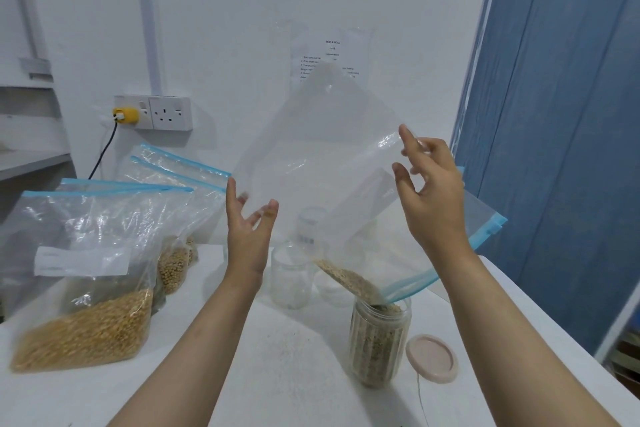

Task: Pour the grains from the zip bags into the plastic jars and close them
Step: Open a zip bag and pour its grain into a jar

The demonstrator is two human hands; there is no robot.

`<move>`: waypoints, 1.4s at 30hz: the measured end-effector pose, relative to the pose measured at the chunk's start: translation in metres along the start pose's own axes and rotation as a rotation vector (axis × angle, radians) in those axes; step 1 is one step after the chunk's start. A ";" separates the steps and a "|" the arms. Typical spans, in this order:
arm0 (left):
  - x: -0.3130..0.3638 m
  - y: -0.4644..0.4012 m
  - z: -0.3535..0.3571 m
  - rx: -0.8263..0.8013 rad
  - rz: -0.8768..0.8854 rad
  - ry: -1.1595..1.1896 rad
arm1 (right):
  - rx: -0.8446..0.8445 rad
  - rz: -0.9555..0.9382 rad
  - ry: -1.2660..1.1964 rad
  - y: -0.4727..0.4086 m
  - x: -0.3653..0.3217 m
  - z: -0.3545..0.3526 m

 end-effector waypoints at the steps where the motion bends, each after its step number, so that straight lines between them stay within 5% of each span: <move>1: -0.002 0.004 0.004 -0.004 -0.044 0.038 | 0.001 -0.004 -0.003 0.000 0.000 0.000; 42: -0.007 0.000 0.026 -0.064 -0.042 -0.019 | 0.086 0.054 -0.003 -0.004 0.004 -0.012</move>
Point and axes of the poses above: each hand's wrist, its own y-axis away from the middle knuckle, its own z-axis out of the palm, x = y × z, the point moved 3 cm from there along -y, towards the middle knuckle, and after that the axes turned 13 degrees about z, right-handed, at the moved point
